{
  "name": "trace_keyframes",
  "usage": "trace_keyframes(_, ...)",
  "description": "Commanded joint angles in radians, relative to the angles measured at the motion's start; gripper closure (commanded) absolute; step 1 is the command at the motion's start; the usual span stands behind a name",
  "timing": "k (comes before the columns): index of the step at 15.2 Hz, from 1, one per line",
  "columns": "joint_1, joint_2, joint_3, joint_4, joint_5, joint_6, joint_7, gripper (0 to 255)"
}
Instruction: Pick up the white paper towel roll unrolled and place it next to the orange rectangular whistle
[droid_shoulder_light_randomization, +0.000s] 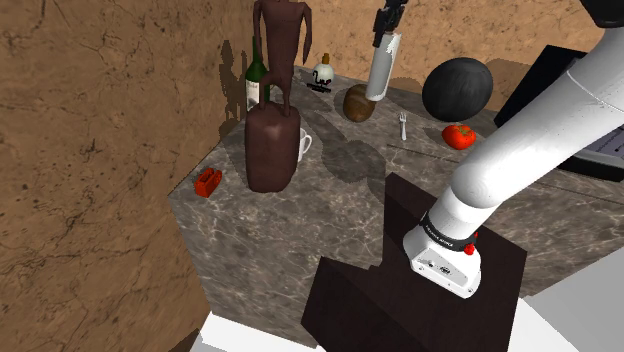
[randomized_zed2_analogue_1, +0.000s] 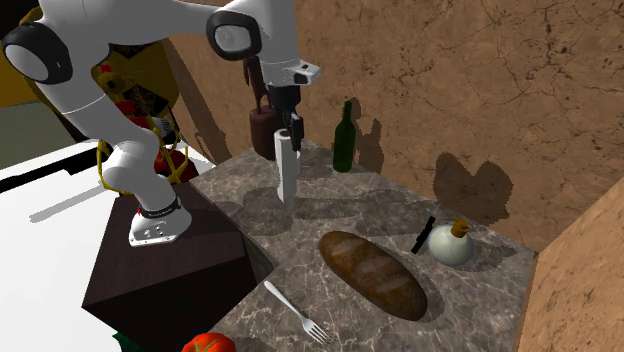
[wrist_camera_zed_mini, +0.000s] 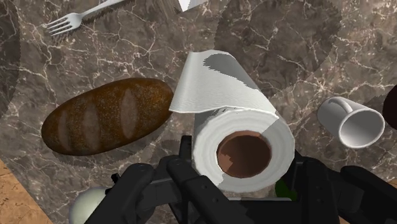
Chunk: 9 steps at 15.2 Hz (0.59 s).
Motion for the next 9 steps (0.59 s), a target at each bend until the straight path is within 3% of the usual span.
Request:
trace_keyframes(1,0.001,0.006,0.001,0.032,0.002,-0.026,0.000,255)
trace_keyframes(9,0.004,0.028,0.002,0.162,0.009,-0.135,-0.008,255)
